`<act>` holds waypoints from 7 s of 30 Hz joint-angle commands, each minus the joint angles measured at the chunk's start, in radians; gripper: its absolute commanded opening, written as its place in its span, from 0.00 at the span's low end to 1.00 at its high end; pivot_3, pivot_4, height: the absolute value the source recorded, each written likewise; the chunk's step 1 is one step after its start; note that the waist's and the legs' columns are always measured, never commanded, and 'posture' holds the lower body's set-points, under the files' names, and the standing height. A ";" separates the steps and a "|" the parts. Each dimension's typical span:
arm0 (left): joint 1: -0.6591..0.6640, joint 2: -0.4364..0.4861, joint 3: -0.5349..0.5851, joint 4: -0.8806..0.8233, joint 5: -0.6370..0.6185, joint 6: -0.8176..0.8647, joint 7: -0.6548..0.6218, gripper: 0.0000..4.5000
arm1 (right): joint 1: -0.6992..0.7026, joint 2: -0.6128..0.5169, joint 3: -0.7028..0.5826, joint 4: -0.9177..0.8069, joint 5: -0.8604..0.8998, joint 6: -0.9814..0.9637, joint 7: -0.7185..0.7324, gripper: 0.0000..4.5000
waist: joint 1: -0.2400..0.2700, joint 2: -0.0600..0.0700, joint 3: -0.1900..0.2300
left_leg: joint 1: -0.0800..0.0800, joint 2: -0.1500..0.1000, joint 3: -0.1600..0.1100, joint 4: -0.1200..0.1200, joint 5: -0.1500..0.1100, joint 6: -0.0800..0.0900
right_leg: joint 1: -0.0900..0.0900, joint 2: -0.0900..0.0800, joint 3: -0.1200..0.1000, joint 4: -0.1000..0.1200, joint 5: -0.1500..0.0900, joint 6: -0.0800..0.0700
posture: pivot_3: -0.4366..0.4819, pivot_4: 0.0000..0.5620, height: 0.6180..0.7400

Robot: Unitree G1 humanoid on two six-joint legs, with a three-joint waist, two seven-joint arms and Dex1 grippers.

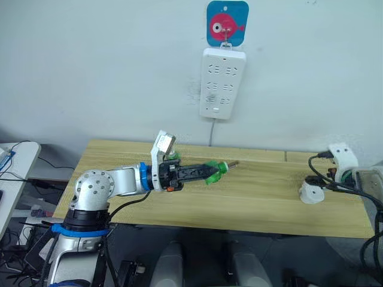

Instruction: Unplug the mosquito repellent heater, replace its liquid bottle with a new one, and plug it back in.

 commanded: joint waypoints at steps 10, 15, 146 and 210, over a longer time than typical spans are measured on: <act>0.020 -0.106 -0.224 0.001 0.717 -0.807 -0.141 0.50 | -0.108 0.274 -0.218 -0.054 1.406 0.104 -0.583 0.98 | 0.009 0.000 0.000 | -0.002 -0.001 0.002 -0.005 0.000 0.000 | -0.001 -0.005 0.001 -0.005 0.001 -0.002 | 0.51 0.41 1.00; 0.018 -0.137 -0.231 -0.012 0.744 -0.833 -0.172 0.50 | -0.094 0.316 -0.128 -0.124 1.526 -0.064 -0.761 0.98 | -0.002 -0.001 0.001 | -0.002 -0.001 0.002 -0.005 0.000 0.000 | 0.000 -0.005 0.001 -0.005 0.001 0.000 | 0.51 0.41 1.00; -0.219 -0.321 0.029 1.334 1.296 -1.621 0.603 1.00 | -0.306 0.507 0.369 -0.541 -0.010 -0.277 0.174 1.00 | -0.037 -0.004 0.058 | 0.005 -0.001 -0.018 -0.005 0.001 -0.002 | 0.008 -0.004 -0.012 -0.001 0.001 0.000 | 0.41 0.63 1.00; -0.187 -0.026 -0.320 0.298 1.010 -1.049 -0.750 0.50 | 0.006 0.317 0.249 -0.458 0.127 -0.681 0.555 0.23 | -0.024 -0.004 0.067 | -0.002 0.000 -0.021 -0.013 0.013 -0.020 | 0.000 -0.002 -0.025 0.001 0.002 -0.002 | 0.48 0.41 1.00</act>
